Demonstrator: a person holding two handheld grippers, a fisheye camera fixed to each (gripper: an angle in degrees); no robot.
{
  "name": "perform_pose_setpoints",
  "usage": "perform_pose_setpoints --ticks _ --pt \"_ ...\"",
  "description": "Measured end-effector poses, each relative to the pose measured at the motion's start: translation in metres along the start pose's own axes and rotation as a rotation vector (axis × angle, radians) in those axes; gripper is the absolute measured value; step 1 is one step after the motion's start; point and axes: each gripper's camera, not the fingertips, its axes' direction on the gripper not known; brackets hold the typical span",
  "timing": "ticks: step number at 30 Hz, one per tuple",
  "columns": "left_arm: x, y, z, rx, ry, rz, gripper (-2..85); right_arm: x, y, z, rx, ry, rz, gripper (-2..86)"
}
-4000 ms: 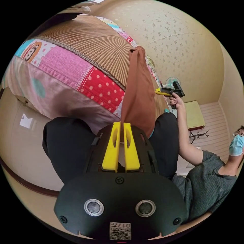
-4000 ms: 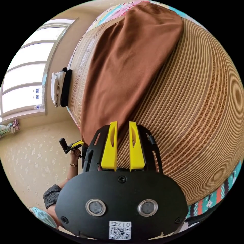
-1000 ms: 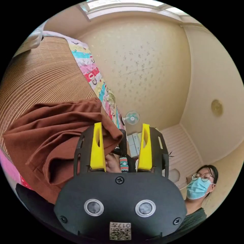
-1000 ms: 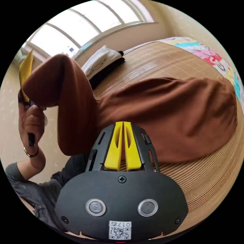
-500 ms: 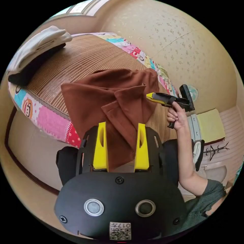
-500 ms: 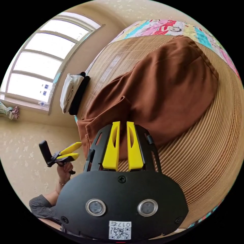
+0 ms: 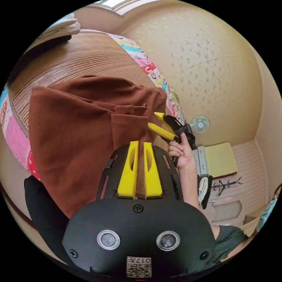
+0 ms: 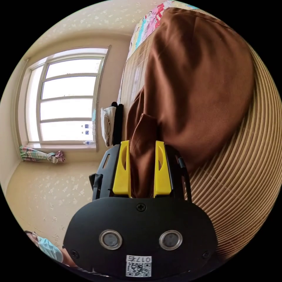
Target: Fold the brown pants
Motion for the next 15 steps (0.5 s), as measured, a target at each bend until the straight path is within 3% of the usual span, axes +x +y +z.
perform_pose_setpoints --ticks 3,5,7,12,15 --pt "0.042 0.04 0.03 -0.06 0.093 0.284 4.0 0.004 -0.007 -0.028 0.031 0.0 0.032 13.7" --pt "0.048 0.059 0.048 -0.173 0.072 0.346 5.7 0.009 -0.013 -0.042 0.022 0.052 0.06 14.0" --pt "0.038 0.071 0.054 -0.214 0.071 0.356 7.4 0.02 -0.017 -0.062 0.062 0.061 0.112 14.0" --pt "-0.023 0.068 0.033 -0.138 0.266 0.229 8.1 0.03 -0.031 -0.059 0.001 -0.01 0.143 12.7" --pt "-0.031 0.054 0.025 -0.119 0.143 0.261 8.7 0.009 -0.033 -0.06 0.049 0.088 0.096 11.2"
